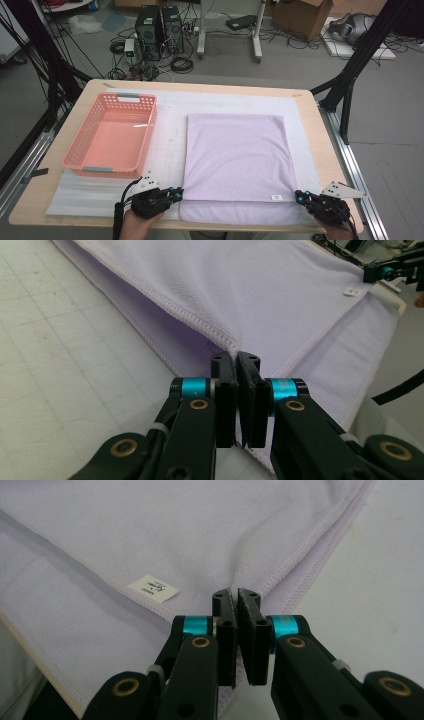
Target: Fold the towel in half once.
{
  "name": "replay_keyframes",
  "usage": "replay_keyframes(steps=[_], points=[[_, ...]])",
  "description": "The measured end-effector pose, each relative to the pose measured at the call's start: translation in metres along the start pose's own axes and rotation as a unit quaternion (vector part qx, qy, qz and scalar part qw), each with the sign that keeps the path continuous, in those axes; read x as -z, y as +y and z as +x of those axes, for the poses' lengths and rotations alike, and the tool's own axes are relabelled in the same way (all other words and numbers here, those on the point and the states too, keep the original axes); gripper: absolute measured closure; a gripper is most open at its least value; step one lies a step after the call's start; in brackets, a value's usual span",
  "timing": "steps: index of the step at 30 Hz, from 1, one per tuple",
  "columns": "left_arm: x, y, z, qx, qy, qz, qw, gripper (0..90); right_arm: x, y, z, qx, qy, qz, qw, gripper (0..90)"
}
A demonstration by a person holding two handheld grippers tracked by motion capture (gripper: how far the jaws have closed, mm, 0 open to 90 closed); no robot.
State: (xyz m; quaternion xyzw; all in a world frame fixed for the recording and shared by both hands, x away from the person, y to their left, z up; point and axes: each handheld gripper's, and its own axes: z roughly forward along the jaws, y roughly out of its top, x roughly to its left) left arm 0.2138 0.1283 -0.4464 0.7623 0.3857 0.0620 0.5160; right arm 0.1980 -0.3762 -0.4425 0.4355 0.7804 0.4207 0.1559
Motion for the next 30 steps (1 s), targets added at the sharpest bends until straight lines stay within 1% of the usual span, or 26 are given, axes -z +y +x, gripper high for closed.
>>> replay_keyframes(steps=[5, 11, 13, 18, 22, 29, 30], points=[[0.004, -0.004, -0.003, 0.008, -0.008, 0.005, 0.9999, 87.0, 0.004, -0.002, 0.001, -0.003, 0.005, 0.005, 1.0, 86.7], [0.009, -0.012, -0.009, 0.008, -0.021, 0.011, 0.9997, 87.1, 0.017, -0.009, 0.007, -0.001, 0.008, 0.003, 1.0, 86.8], [0.011, -0.014, -0.011, 0.008, -0.023, 0.012, 0.9996, 87.1, 0.021, -0.012, 0.008, -0.003, 0.011, 0.004, 0.9999, 86.8], [0.016, -0.018, -0.016, 0.01, -0.032, 0.009, 0.9994, 87.2, 0.029, -0.019, 0.014, 0.003, 0.014, 0.008, 0.9999, 86.8], [0.02, -0.02, -0.021, 0.003, -0.035, 0.011, 0.9993, 87.2, 0.035, -0.023, 0.018, 0.001, 0.017, 0.01, 0.9998, 86.8], [0.029, -0.028, -0.027, 0.001, -0.043, 0.019, 0.9989, 87.1, 0.043, -0.03, 0.026, 0.008, 0.024, 0.013, 0.9996, 86.8], [0.029, -0.029, -0.027, 0.0, -0.045, 0.022, 0.9988, 87.2, 0.044, -0.031, 0.028, 0.005, 0.024, 0.013, 0.9996, 86.7]])
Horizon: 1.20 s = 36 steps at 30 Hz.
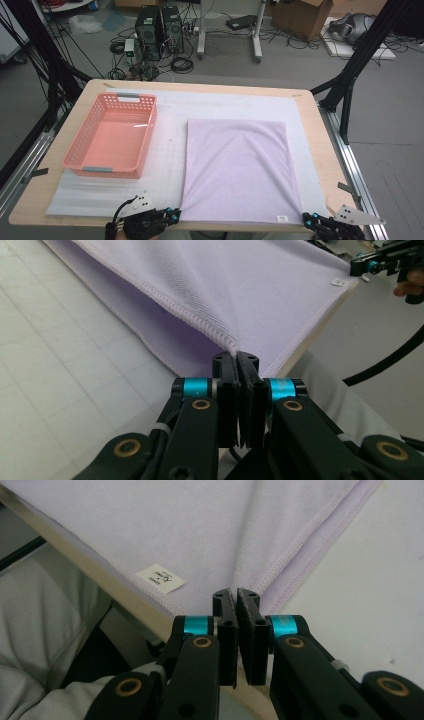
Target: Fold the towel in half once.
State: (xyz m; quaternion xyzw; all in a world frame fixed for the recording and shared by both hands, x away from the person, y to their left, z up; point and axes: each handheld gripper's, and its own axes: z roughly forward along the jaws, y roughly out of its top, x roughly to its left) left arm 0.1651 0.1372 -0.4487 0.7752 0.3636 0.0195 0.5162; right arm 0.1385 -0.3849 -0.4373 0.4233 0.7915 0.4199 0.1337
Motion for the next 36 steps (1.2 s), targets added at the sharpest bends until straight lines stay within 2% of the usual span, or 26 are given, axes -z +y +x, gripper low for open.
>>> replay_keyframes(steps=[3, 5, 6, 7, 9, 11, 13, 16, 20, 22, 25, 28, 30, 36], points=[[-0.001, -0.004, -0.003, -0.004, 0.0, 0.009, 0.9999, 87.1, 0.002, -0.003, 0.002, 0.001, 0.001, 0.003, 1.0, 86.7], [-0.004, -0.004, -0.002, -0.008, 0.01, 0.014, 0.9998, 85.5, 0.001, -0.003, 0.002, 0.0, 0.001, 0.003, 1.0, 86.1], [-0.005, -0.003, -0.001, -0.005, 0.016, 0.015, 0.9998, 79.3, 0.0, -0.003, 0.001, 0.0, -0.001, 0.004, 1.0, 83.5], [-0.005, -0.003, 0.0, -0.003, 0.021, 0.013, 0.9997, 72.2, -0.001, -0.002, 0.001, -0.003, -0.002, 0.002, 1.0, 75.2], [-0.003, -0.001, 0.003, -0.001, 0.032, -0.002, 0.9995, 62.8, 0.0, -0.002, 0.0, -0.014, -0.01, -0.008, 0.9998, 68.3], [-0.001, 0.003, 0.006, -0.002, 0.038, -0.021, 0.999, 59.2, 0.002, -0.001, -0.003, -0.023, -0.016, -0.023, 0.9994, 64.5], [-0.001, 0.007, 0.009, 0.0, 0.04, -0.032, 0.9987, 59.0, 0.003, 0.0, -0.006, -0.032, -0.022, -0.034, 0.9987, 64.2], [-0.002, 0.013, 0.013, 0.004, 0.029, -0.048, 0.9984, 59.0, 0.0, 0.003, -0.011, -0.038, -0.033, -0.042, 0.9979, 63.9], [0.005, 0.017, 0.012, -0.004, 0.017, -0.071, 0.9973, 56.5, -0.008, 0.01, -0.015, -0.039, -0.04, -0.043, 0.9975, 63.7], [0.01, 0.018, 0.011, -0.006, 0.019, -0.082, 0.9964, 54.6, -0.011, 0.013, -0.017, -0.039, -0.043, -0.046, 0.9972, 63.7], [0.012, 0.019, 0.012, -0.008, 0.029, -0.083, 0.9961, 55.2, -0.017, 0.019, -0.02, -0.039, -0.044, -0.052, 0.9969, 63.9], [0.007, 0.022, 0.016, -0.007, 0.04, -0.071, 0.9966, 56.6, -0.024, 0.024, -0.022, -0.038, -0.047, -0.054, 0.9967, 63.9], [0.0, 0.027, 0.021, -0.012, 0.049, -0.067, 0.9965, 57.9, -0.028, 0.028, -0.024, -0.034, -0.05, -0.052, 0.9968, 63.9], [-0.018, 0.044, 0.04, -0.014, 0.058, -0.074, 0.9955, 57.9, -0.037, 0.044, -0.033, -0.032, -0.056, -0.06, 0.9961, 62.5]])
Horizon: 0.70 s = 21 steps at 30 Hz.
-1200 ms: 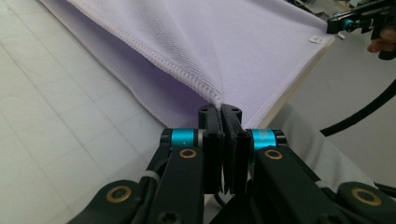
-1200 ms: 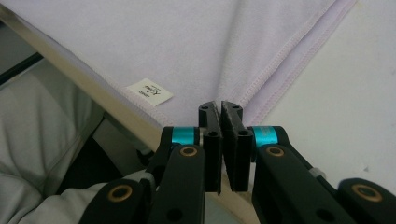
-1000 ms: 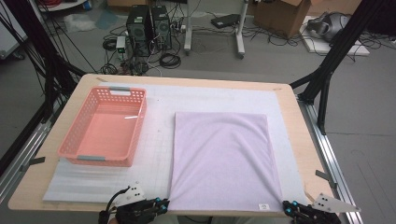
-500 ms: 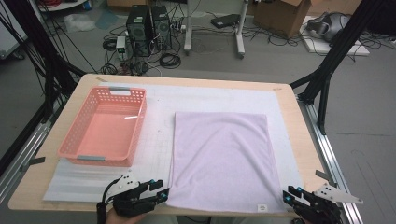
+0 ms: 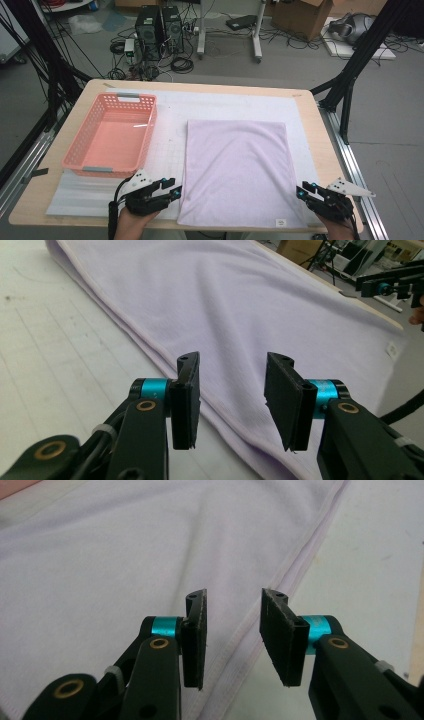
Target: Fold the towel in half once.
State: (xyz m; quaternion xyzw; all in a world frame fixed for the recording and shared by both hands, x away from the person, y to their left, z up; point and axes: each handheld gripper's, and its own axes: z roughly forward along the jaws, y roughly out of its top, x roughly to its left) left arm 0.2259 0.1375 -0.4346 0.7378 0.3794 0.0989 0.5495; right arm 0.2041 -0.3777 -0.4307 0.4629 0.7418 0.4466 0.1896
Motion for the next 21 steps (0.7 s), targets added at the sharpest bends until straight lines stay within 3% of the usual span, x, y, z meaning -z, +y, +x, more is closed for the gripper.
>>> replay_keyframes(steps=[3, 10, 18, 21], points=[[-0.01, 0.006, 0.008, 0.011, 0.005, -0.004, 0.9999, 57.1, -0.002, 0.004, -0.001, 0.002, -0.001, -0.002, 1.0, 62.5], [-0.034, 0.025, 0.023, 0.016, 0.022, 0.01, 0.9996, 58.3, -0.005, 0.01, -0.006, 0.007, 0.004, -0.005, 1.0, 61.1], [-0.07, 0.042, 0.041, 0.015, 0.04, 0.032, 0.9986, 61.2, -0.013, 0.015, -0.026, 0.005, 0.004, -0.003, 1.0, 61.1], [-0.082, 0.042, 0.048, 0.022, 0.06, 0.038, 0.9972, 62.4, -0.016, 0.017, -0.032, 0.005, 0.005, -0.002, 1.0, 61.1]])
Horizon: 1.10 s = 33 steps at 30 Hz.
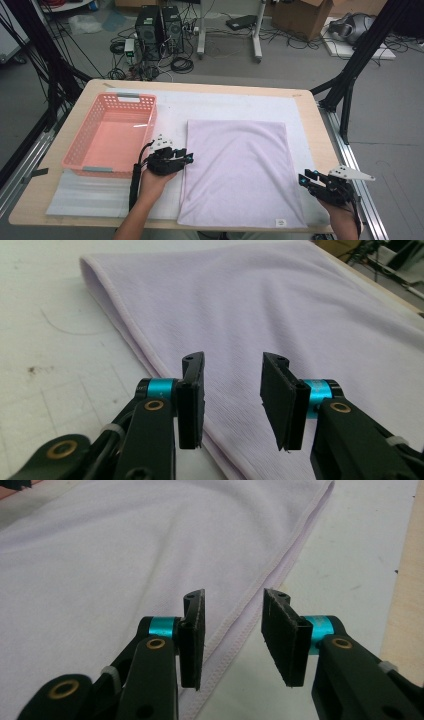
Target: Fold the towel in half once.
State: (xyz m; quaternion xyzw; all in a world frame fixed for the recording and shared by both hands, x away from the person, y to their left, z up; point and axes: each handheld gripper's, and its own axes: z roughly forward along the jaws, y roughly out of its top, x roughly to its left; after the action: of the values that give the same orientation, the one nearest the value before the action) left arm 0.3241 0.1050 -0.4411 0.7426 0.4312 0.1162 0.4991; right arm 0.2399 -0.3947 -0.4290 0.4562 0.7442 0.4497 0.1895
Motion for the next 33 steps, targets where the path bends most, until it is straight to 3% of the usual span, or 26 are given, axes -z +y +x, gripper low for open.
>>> replay_keyframes(steps=[7, 9, 12, 17, 20, 22, 25, 28, 30, 33], points=[[-0.018, -0.003, 0.001, -0.015, 0.03, 0.049, 0.9982, 63.3, -0.006, 0.0, -0.004, 0.002, 0.0, 0.011, 0.9999, 61.3], [-0.019, -0.002, -0.003, -0.037, 0.043, 0.053, 0.997, 68.9, -0.006, 0.0, -0.003, 0.007, -0.001, 0.012, 0.9999, 61.4], [-0.021, -0.001, -0.007, -0.06, 0.057, 0.06, 0.9947, 84.4, -0.006, -0.001, -0.001, 0.008, -0.001, 0.015, 0.9999, 61.4], [-0.018, 0.0, -0.001, -0.035, 0.08, 0.047, 0.9951, 85.8, -0.004, -0.002, 0.002, 0.011, -0.002, 0.019, 0.9998, 61.4], [-0.018, -0.001, 0.004, -0.021, 0.078, 0.048, 0.9956, 84.9, -0.004, -0.004, 0.001, 0.01, -0.003, 0.02, 0.9997, 61.3], [-0.018, -0.001, 0.004, -0.016, 0.082, 0.048, 0.9953, 73.6, -0.005, -0.005, 0.001, 0.008, -0.005, 0.02, 0.9998, 60.8], [-0.014, -0.002, 0.007, -0.005, 0.068, 0.032, 0.9971, 64.4, -0.008, -0.004, 0.0, 0.009, -0.017, 0.023, 0.9995, 61.7], [-0.01, -0.004, 0.006, -0.017, 0.044, 0.016, 0.9988, 63.0, -0.015, 0.0, -0.003, 0.005, -0.032, 0.024, 0.9992, 71.2], [-0.007, -0.004, 0.004, -0.024, 0.029, 0.008, 0.9993, 60.8, -0.024, 0.004, -0.006, 0.004, -0.031, 0.027, 0.9991, 73.8], [-0.004, -0.006, 0.004, -0.015, 0.004, -0.012, 0.9998, 58.6, -0.044, 0.013, -0.008, -0.001, -0.028, 0.037, 0.9989, 72.4]])
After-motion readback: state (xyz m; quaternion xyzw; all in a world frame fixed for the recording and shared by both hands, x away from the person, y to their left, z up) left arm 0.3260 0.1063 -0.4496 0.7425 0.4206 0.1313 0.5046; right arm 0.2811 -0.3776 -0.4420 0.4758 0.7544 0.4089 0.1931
